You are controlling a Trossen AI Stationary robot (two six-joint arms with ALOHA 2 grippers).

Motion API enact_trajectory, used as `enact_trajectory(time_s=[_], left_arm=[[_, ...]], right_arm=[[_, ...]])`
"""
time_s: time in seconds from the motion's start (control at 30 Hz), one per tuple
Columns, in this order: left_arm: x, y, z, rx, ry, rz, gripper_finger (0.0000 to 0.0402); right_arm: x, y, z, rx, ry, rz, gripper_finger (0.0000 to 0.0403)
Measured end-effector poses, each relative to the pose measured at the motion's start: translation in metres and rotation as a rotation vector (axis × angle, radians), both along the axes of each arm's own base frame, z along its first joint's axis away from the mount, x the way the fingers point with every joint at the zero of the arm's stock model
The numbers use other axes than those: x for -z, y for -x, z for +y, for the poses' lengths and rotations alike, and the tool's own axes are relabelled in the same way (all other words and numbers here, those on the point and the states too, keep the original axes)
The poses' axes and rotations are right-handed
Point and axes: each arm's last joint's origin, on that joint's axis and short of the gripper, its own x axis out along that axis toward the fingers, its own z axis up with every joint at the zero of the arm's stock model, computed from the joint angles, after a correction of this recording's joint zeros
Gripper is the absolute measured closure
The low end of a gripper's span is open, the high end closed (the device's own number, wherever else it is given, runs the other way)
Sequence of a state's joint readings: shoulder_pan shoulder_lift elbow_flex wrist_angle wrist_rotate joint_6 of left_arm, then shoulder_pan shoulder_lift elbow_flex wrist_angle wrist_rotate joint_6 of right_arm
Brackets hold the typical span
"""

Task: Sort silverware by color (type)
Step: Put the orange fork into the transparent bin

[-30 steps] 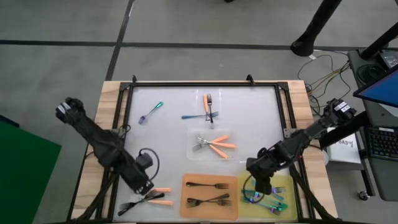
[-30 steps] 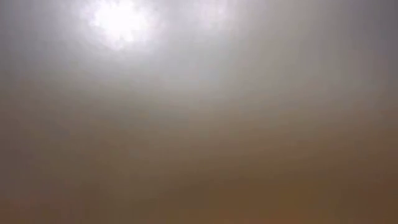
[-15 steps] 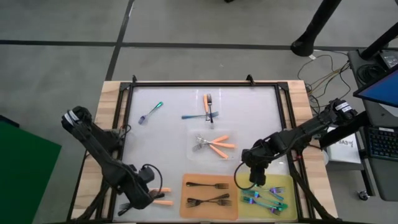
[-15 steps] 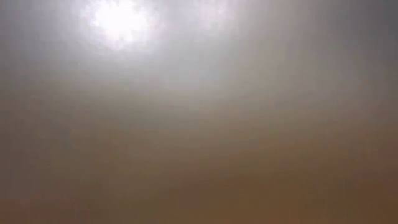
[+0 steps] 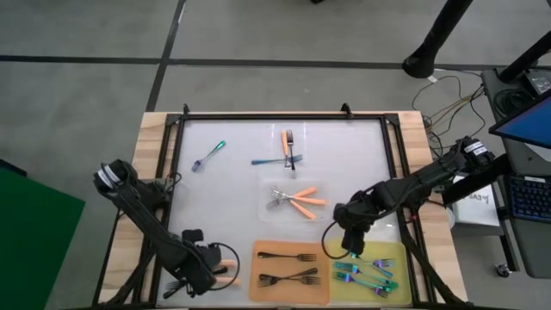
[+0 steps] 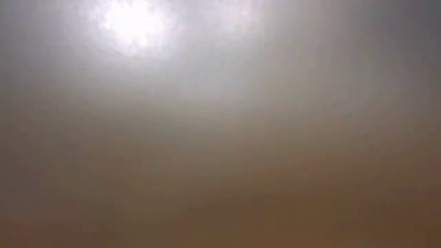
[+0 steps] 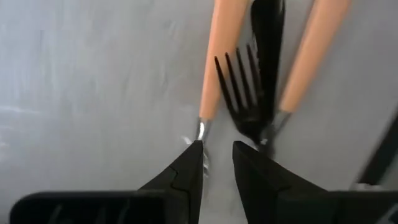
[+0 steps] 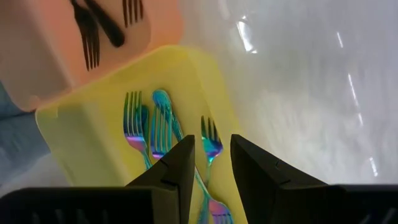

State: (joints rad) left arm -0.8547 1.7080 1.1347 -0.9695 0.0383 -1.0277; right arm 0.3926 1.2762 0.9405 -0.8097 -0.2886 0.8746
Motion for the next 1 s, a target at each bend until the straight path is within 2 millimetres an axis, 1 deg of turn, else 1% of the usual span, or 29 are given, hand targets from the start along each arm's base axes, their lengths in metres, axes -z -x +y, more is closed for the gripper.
enact_trajectory(time_s=[0.13,0.27,0.57,0.8,1.0], left_arm=[[0.015,-0.003,-0.003,0.097,-0.043,0.029,0.0331],[0.024,-0.005,-0.004,0.129,-0.092,0.020,0.0331],[0.029,-0.009,-0.006,0.115,-0.076,-0.039,0.0331],[0.038,-0.003,0.000,0.078,-0.100,-0.009,0.0331],[0.044,-0.001,0.001,0.067,-0.067,0.000,0.0331]], right_arm=[[0.000,0.000,0.000,0.050,-0.011,0.019,0.0310],[0.000,0.000,0.000,0.063,-0.015,0.022,0.0310],[0.000,-0.001,0.000,0.063,-0.016,0.019,0.0310],[0.000,-0.001,0.000,0.063,-0.016,0.018,0.0310],[0.000,-0.001,0.000,0.070,-0.019,0.017,0.0310]])
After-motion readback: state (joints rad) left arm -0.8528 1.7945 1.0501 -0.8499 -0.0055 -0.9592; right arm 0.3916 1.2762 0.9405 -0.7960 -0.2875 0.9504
